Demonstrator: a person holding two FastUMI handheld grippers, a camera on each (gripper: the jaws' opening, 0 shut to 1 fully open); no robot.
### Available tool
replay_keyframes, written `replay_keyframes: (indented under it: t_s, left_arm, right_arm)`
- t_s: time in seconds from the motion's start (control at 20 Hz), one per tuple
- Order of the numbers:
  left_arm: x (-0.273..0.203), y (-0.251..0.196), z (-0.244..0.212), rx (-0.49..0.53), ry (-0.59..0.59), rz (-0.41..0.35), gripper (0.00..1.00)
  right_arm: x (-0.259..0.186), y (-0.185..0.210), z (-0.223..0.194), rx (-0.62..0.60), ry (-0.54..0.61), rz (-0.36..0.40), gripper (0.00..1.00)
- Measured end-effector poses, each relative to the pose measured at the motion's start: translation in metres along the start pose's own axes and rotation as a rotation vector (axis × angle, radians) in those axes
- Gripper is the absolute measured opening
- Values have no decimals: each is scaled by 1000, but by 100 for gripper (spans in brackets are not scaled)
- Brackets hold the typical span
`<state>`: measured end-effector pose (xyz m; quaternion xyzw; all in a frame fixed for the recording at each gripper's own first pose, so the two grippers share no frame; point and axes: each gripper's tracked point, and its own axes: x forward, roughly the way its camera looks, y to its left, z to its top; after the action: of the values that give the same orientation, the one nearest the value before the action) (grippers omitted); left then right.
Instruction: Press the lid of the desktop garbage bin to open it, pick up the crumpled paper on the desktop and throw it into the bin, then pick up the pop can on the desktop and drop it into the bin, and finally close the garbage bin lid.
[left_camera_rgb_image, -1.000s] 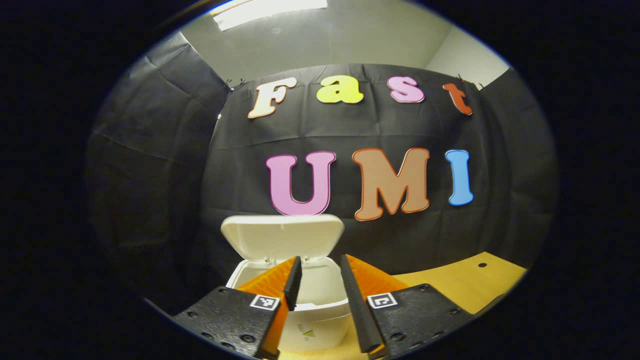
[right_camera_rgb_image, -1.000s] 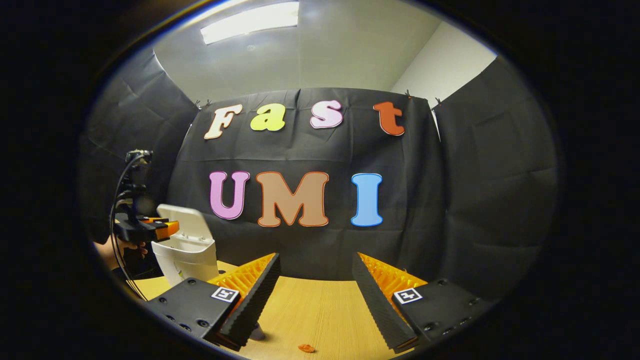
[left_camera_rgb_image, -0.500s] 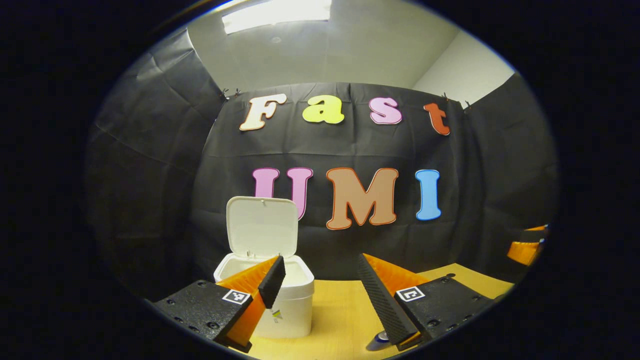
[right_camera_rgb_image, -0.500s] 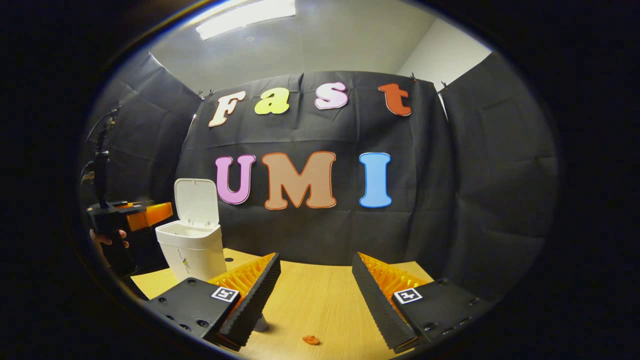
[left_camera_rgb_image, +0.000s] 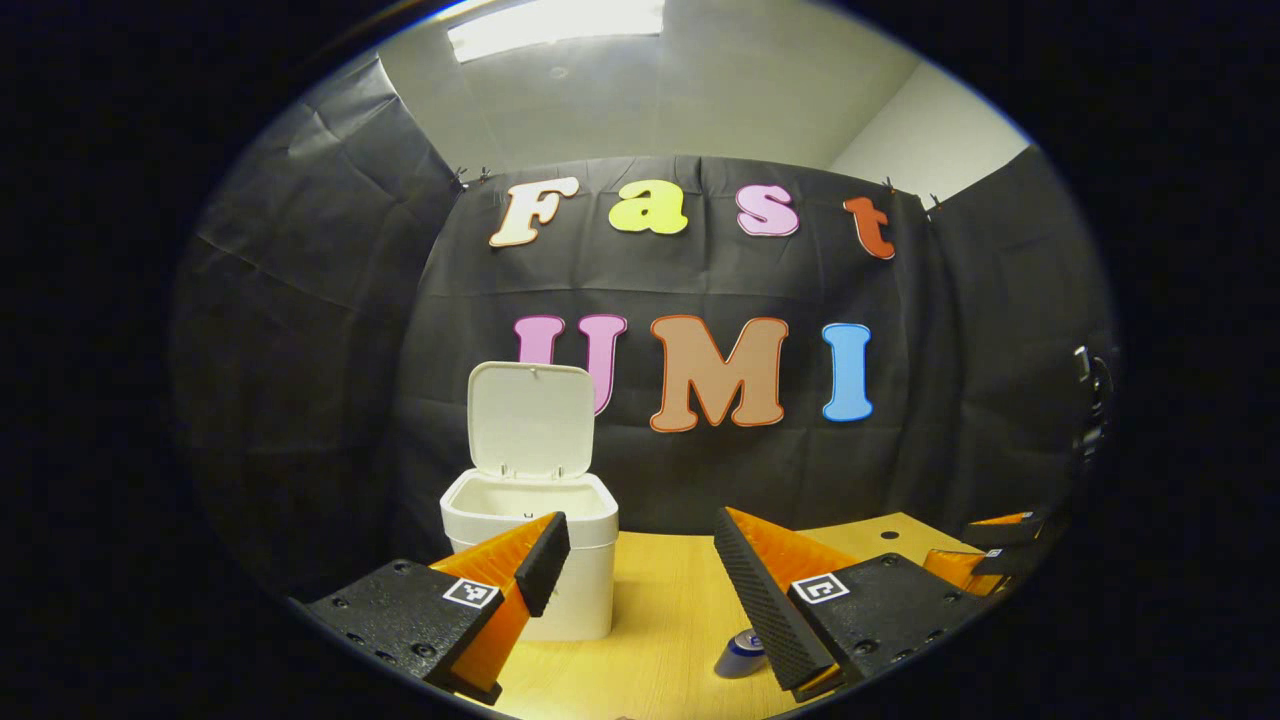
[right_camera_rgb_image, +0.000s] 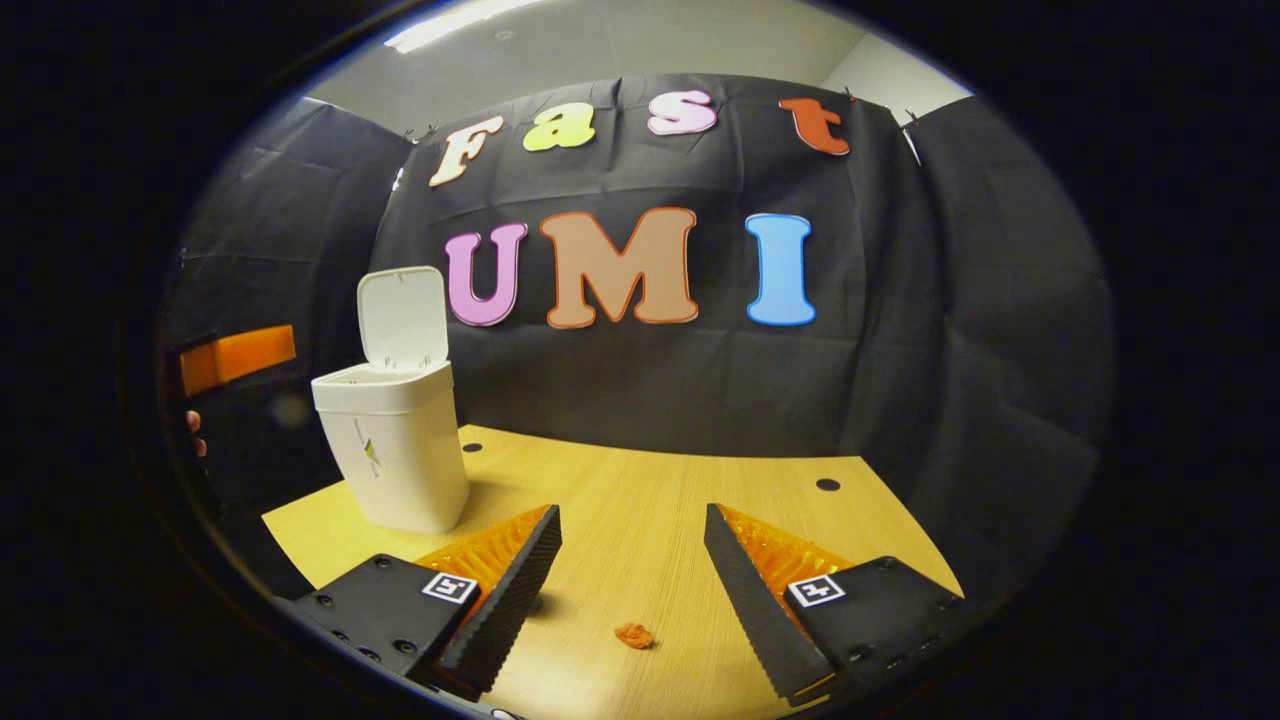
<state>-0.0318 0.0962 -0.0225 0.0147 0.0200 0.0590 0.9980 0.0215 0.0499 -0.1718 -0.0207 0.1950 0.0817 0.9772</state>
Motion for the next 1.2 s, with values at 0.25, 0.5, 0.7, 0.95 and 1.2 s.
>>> replay_keyframes:
  t_s: [0.25,0.5,0.7,0.95,1.2]
  left_arm:
    - [-16,0,-8,5,38,22,90]
    - [-25,0,-17,33,72,39,91]
    - [-32,-1,-20,52,93,50,90]
    - [-36,6,-23,77,116,78,90]
    - [-37,11,-26,89,128,94,90]
  right_arm:
    - [27,0,-58,-30,147,23,100]
    - [48,0,-112,-53,272,39,97]
    - [68,-1,-155,-59,394,51,97]
    - [84,-4,-191,-85,472,51,92]
    - [95,8,-214,-48,548,123,72]
